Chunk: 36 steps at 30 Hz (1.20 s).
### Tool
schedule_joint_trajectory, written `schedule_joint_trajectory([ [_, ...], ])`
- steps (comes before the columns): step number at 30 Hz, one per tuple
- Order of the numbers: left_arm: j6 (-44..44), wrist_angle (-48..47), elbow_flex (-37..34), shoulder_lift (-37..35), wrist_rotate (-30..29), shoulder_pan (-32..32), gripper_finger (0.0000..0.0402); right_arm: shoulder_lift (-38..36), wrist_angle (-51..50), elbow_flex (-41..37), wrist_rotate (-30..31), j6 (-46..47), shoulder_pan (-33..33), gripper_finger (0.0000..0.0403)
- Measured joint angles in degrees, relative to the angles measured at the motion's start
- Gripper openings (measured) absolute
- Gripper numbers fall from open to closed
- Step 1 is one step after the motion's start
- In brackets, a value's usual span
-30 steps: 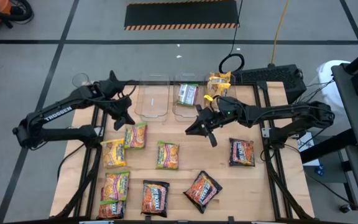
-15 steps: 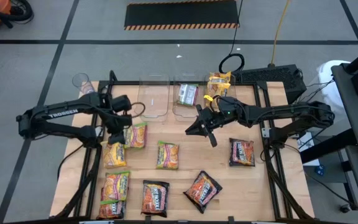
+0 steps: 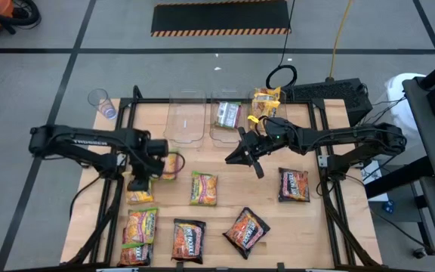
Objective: Sort Maruchan noodles
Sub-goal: Put the green noodle pack into the center transparent bin
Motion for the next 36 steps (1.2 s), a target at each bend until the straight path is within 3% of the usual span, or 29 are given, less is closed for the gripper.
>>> schedule_joint_trajectory([
  [8, -2.75, 17.0, -5.6, 3.39, 0.62, -6.26, 0.0056, 0.0, -0.03, 0.0, -0.02, 0.0, 0.0, 0.0038],
  [18, -5.15, 25.84, -11.0, 8.47, 3.16, -11.9, 0.0056, 0.0, -0.29, 0.0, -0.04, 0.0, 0.0, 0.0038],
  [25, -5.35, 34.8, -13.39, 9.3, 0.91, -13.0, 0.0056, 0.0, -0.32, 0.02, -0.04, 0.0, 0.0, 0.0038],
  [29, -5.8, 35.23, -14.3, 9.3, -2.11, -12.96, 0.0056, 0.0, -0.37, 0.02, -0.04, 0.0, 0.0, 0.0038],
  [36, -9.01, 35.15, -16.16, 9.3, -0.32, -12.98, 0.0056, 0.0, -0.34, 0.02, -0.04, 0.0, 0.0, 0.0038],
])
